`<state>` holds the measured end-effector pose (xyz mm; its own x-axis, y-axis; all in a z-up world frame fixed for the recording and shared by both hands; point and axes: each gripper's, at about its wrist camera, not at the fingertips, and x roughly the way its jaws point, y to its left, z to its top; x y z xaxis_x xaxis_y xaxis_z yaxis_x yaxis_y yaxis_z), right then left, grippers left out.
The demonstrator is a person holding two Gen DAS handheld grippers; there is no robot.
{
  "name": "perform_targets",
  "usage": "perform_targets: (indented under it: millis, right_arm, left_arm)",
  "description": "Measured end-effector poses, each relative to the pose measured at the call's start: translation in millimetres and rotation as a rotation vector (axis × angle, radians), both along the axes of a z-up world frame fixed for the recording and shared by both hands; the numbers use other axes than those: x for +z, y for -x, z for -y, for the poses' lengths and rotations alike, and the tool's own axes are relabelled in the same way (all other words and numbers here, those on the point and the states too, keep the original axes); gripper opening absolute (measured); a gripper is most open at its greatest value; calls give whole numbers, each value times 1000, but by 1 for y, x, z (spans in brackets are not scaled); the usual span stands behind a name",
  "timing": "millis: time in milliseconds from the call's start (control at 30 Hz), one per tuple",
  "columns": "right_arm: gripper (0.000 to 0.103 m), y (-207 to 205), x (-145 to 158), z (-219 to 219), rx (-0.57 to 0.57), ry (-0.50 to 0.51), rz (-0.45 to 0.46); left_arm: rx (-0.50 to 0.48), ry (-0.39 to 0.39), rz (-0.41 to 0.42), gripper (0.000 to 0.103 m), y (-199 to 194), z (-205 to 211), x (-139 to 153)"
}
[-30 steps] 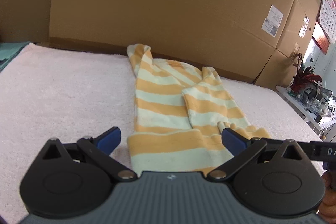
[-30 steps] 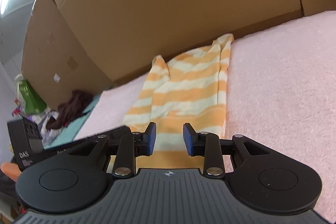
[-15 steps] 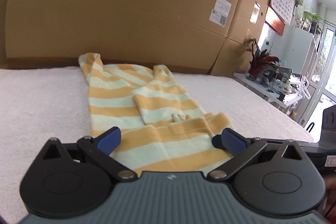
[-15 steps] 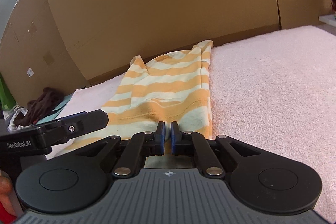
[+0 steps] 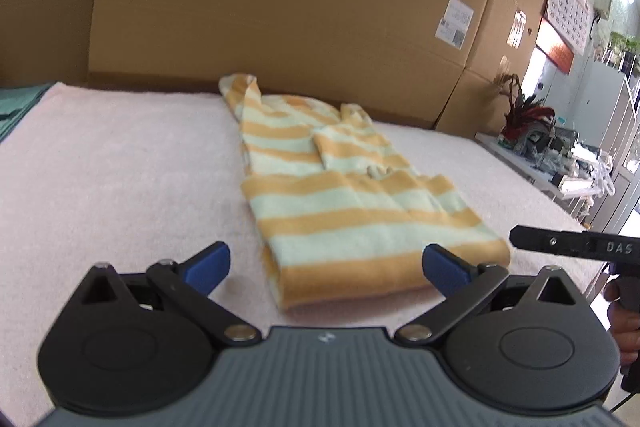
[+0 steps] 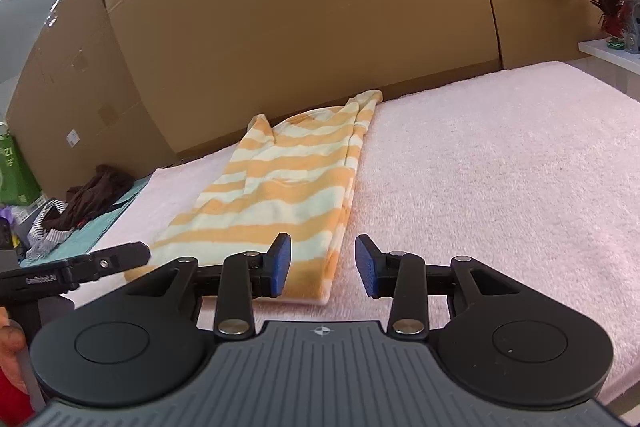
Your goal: Fold clothes
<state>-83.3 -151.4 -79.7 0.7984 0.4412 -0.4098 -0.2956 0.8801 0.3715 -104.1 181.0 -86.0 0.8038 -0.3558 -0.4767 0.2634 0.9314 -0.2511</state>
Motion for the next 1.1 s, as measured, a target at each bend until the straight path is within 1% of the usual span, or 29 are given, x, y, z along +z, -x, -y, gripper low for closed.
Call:
perform_targets:
  millis: [100,133,233,267,333,367,400,500,567,633,767,833,867,900,933,967,1000,1033,1100]
  right_arm:
    - [40,5,-5,0,20,17,21]
    - [40,7,-6,0,22,27,31]
    - [40,8,-7,1,25,0,44]
    - [40,6,-9,2,34,-18,39]
    - [40,6,-12,-1,60,-19,37]
    - [41,6,-13,-2,73,-18,36]
    - [41,5,-15,-4,86,-18,35]
    - [42,7,-16,-8,119,25,49]
    - [42,7,-16,-10,130,50,64]
    - [42,6,-16,-13,128,71,83]
    - [43,2,-21,-20,142,106,112]
    - [43,3,-23,-22,138,116,133]
    - [42,3,-23,-21,135,105,133]
    - [34,2,-24,-19,131,95,129]
    - [29,2,-24,-17,126,85,124]
    - [25,0,-24,-15,123,70,115]
    - [21,-2,-24,-12,123,43,101]
    - [20,-5,-24,-9,123,15,86]
    - [17,-7,-23,-5,124,-29,63]
  left_arm:
    - [8,-4,-3,102,1,7,1]
    - [-4,12,-3,102,0,8,2]
    - [-50,63,-8,102,-1,11,4]
    - [-51,57,-7,102,-1,12,2]
    - [-36,27,-2,101,-2,16,-2]
    - [-32,26,1,101,-2,15,-3]
    - [-28,33,3,101,-2,13,-5]
    - [-37,81,8,101,-4,5,-7]
    - [-40,95,14,97,-6,3,-7]
    - [-34,91,27,86,-8,2,-9]
    - [-37,86,49,81,-6,-1,-11]
    - [-38,89,58,76,-4,-3,-13]
    - [-39,90,63,75,-3,-4,-13]
    - [-37,104,61,69,-4,-6,-14]
    - [-34,125,55,67,-5,-9,-14]
    - [-31,146,50,65,-6,-12,-15]
    - [-33,160,45,60,-7,-14,-15]
    - [-36,167,40,56,-7,-15,-14]
    - [-41,177,30,53,-8,-15,-13]
